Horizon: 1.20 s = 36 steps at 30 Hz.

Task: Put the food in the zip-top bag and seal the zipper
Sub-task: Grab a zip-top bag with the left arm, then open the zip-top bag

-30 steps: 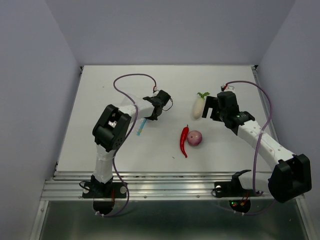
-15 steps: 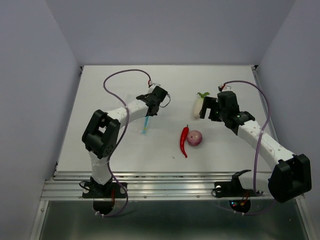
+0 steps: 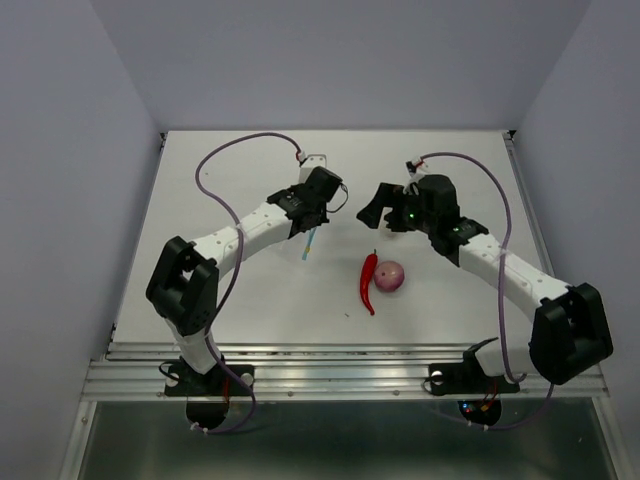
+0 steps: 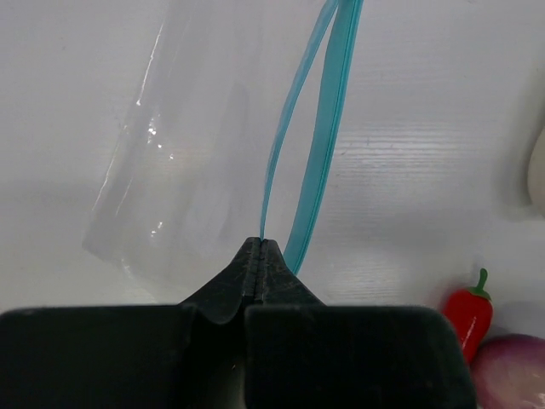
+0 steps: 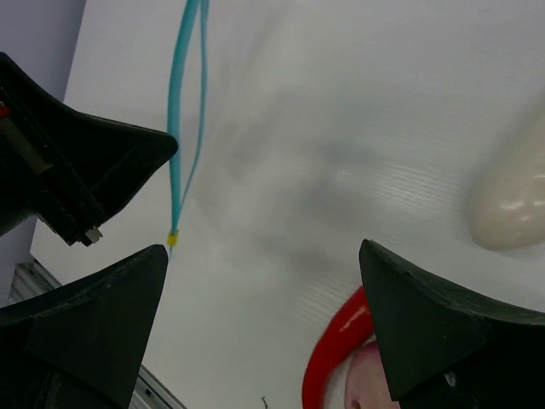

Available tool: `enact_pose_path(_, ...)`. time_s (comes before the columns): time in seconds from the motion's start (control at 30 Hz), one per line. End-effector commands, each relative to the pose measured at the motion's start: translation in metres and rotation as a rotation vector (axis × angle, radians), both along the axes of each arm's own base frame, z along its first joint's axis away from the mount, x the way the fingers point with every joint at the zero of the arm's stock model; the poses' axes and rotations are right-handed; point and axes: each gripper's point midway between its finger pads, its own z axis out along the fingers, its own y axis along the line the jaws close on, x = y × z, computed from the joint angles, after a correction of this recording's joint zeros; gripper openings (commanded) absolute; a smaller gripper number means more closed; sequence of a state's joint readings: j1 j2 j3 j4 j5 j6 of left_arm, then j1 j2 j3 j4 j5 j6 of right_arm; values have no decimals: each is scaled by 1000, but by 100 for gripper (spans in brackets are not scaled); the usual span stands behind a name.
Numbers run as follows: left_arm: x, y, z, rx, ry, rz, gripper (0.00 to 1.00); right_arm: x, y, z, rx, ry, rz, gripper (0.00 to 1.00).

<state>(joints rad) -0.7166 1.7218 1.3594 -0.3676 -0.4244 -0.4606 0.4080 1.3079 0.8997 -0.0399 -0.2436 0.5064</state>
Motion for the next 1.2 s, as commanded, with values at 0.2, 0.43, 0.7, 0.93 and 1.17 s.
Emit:
enact_pose_path(0.2, -9, -26, 40, -113, -60, 8, 0, 37, 73, 5, 109, 5, -39, 100)
enact_pose_path(0.43, -12, -29, 40, -124, -56, 2, 0, 53, 82, -8, 108, 24, -71, 98)
enact_pose_path(0.7, -12, -35, 41, -142, -54, -20, 0, 63, 87, -22, 91, 37, -76, 92)
enact_pose_path(0.93, -13, -36, 39, -143, -51, -19, 0, 74, 97, -36, 88, 54, -61, 72)
enact_pose_path(1.17, -13, -29, 38, -123, -60, 9, 0, 76, 102, -42, 73, 56, -35, 14)
